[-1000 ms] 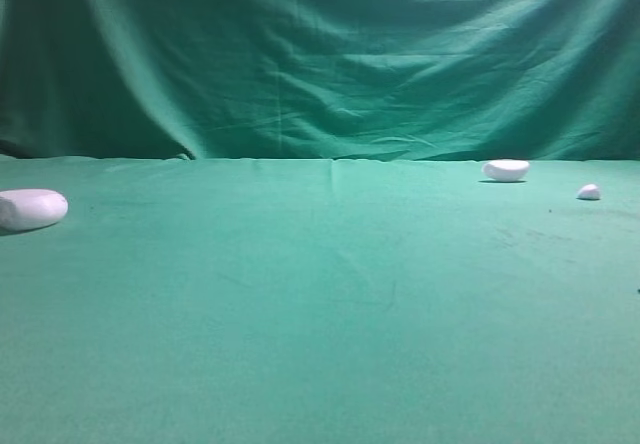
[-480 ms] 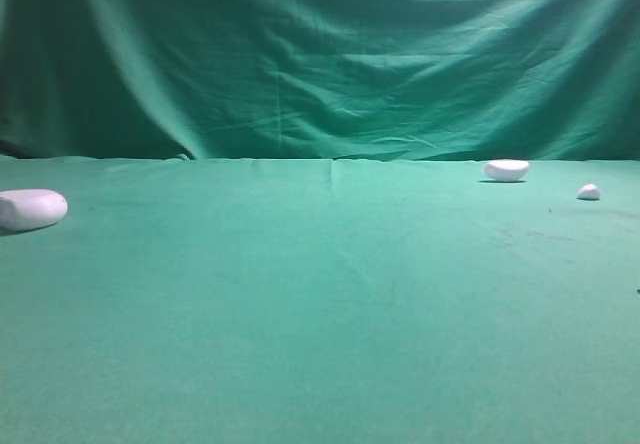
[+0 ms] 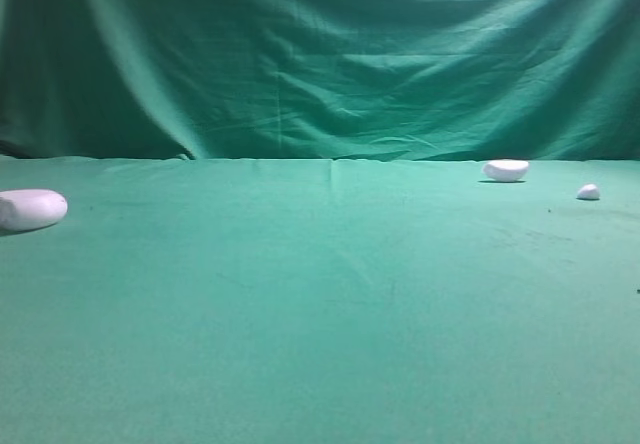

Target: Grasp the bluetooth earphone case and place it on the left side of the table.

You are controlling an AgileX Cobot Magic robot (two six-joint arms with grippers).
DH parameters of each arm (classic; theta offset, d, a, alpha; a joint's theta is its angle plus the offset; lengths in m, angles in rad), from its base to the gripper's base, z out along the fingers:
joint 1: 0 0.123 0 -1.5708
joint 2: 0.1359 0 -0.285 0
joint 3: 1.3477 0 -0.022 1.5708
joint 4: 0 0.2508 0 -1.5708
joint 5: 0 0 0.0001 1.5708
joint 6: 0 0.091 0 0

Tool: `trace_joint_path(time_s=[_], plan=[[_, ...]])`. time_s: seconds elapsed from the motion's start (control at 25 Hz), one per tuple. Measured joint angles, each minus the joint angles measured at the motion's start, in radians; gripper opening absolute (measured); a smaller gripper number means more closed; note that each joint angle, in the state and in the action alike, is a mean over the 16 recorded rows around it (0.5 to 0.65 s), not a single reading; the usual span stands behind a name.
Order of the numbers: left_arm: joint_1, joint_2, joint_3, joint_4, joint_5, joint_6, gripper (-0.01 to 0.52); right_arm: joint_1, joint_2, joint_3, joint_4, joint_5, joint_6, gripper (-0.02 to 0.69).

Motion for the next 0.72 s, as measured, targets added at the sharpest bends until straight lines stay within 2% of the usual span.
trace_joint_path(time_s=[0.28, 0.72], plan=[[0.000, 0.000, 0.000, 0.000, 0.000, 0.000, 0.000, -0.123, -0.189, 0.138, -0.008, -0.096, 0.000, 0.000], [0.000, 0.000, 0.000, 0.000, 0.000, 0.000, 0.000, -0.513, -0.544, 0.538, -0.018, -0.404, 0.008, 0.000]])
